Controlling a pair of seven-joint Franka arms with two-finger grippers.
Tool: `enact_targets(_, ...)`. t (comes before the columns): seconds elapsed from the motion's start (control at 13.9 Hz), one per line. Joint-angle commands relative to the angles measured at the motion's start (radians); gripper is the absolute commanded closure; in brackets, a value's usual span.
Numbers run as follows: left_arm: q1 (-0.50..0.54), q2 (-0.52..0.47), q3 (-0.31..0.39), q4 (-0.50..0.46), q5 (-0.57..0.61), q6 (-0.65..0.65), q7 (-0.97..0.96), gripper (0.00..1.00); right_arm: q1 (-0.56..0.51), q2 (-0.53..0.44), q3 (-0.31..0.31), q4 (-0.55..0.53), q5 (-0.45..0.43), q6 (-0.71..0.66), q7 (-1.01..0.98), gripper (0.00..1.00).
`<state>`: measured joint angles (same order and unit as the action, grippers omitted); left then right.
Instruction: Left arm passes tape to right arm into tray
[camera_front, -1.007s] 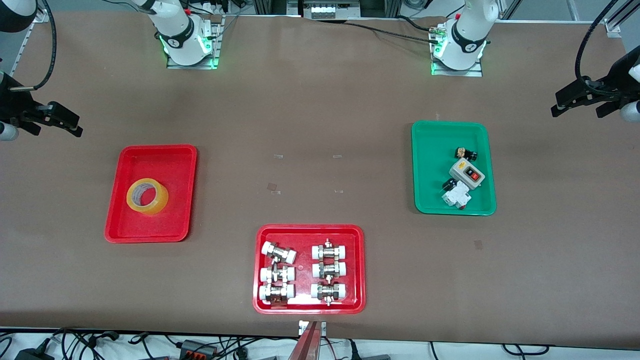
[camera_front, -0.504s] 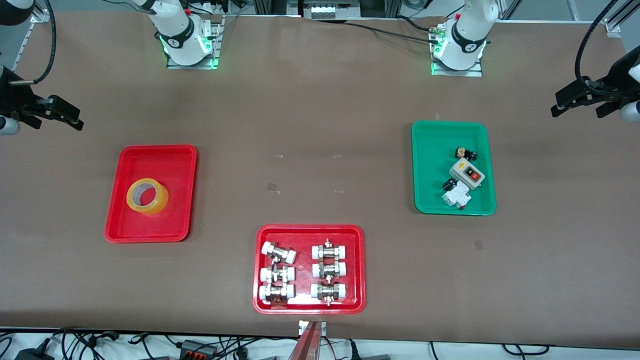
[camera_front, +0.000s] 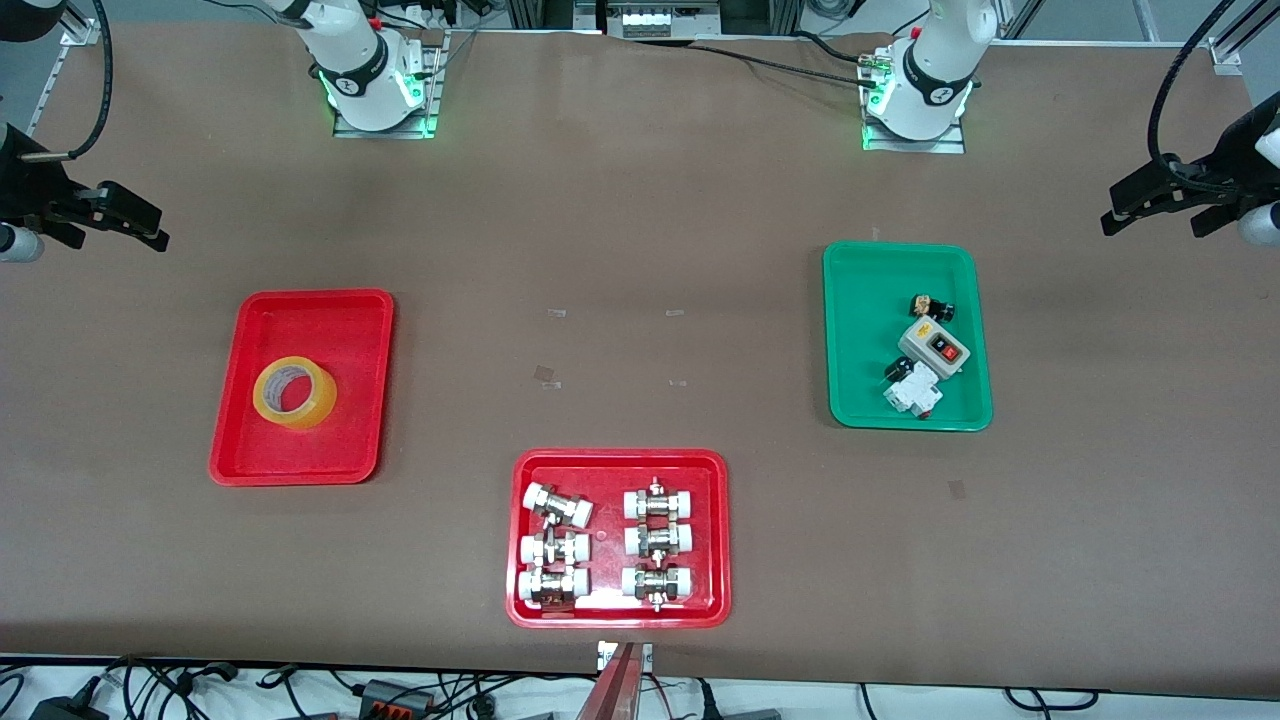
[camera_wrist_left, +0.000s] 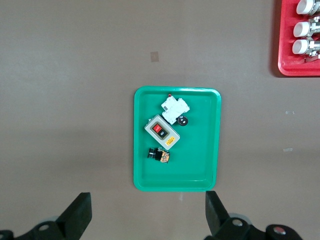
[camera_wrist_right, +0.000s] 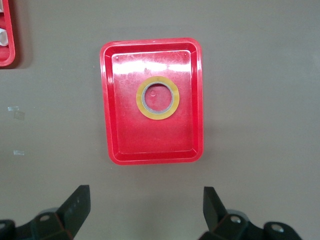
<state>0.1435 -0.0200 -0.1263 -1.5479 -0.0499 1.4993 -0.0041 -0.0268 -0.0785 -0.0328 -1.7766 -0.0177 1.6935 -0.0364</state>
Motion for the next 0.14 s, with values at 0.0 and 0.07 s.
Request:
enact_targets(0.0, 0.005, -0.014, -0.006, -0.017, 0.001, 0.015, 0.024, 0.0, -0.012, -0.029, 0.013, -0.021, 0.001, -0.006, -0.008, 0.0)
enact_targets(0.07, 0.005, -0.014, -0.006, -0.018, 0.001, 0.015, 0.024, 0.0, -0.012, -0.03, 0.013, -0.021, 0.001, -0.003, -0.005, 0.0)
